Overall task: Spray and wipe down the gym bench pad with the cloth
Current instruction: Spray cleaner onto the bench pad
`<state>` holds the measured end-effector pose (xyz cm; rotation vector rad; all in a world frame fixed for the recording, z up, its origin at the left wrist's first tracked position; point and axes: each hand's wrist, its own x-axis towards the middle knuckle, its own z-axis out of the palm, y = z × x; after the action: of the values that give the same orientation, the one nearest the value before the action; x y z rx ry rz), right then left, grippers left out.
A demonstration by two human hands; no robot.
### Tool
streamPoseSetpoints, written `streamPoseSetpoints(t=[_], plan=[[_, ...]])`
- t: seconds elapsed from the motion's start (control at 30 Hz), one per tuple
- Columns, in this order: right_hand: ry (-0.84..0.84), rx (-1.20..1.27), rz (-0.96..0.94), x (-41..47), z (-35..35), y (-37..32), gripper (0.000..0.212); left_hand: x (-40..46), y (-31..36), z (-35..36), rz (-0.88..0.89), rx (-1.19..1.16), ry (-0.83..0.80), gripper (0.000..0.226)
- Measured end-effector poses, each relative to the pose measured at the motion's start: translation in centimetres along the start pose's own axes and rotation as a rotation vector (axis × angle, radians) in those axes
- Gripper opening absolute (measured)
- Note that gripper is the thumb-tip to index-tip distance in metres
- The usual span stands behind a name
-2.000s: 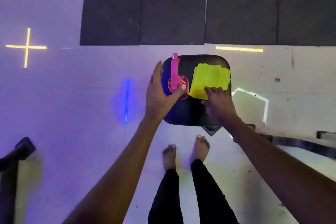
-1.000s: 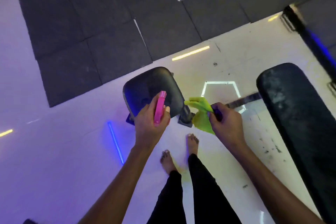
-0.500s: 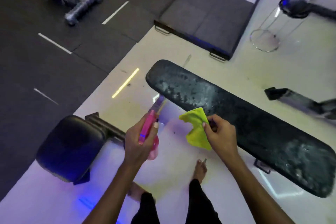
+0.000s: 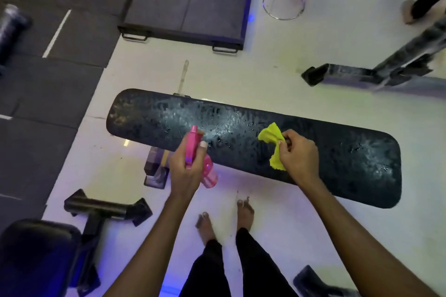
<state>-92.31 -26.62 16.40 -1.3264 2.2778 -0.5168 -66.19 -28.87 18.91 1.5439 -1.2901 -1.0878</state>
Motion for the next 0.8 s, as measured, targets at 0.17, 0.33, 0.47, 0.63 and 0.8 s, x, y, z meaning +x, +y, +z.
streamPoseSetpoints(t=[0.17,0.33,0.47,0.63,0.8], plan=[[0.002,-0.211,-0.053,4.8,5.3,2.8,0.017,3.8,-3.5,4.2,0.015,0.039,-0.099,0.015],[-0.352,-0.393,-0.094,5.7,16.0,5.5,0.045,6.1,-8.1,6.2,0.028,0.037,-0.126,0.018],[-0.326,-0.456,-0.073,4.1,21.2,7.0,0.066,6.8,-11.6,5.9,0.004,0.026,-0.151,0.018],[-0.243,-0.475,-0.027,3.0,22.9,6.1,0.078,7.5,-15.1,3.9,-0.075,0.054,-0.118,0.018],[-0.212,-0.418,-0.175,3.7,25.9,0.4,0.084,8.3,-17.6,0.4,-0.135,0.083,0.054,0.026]])
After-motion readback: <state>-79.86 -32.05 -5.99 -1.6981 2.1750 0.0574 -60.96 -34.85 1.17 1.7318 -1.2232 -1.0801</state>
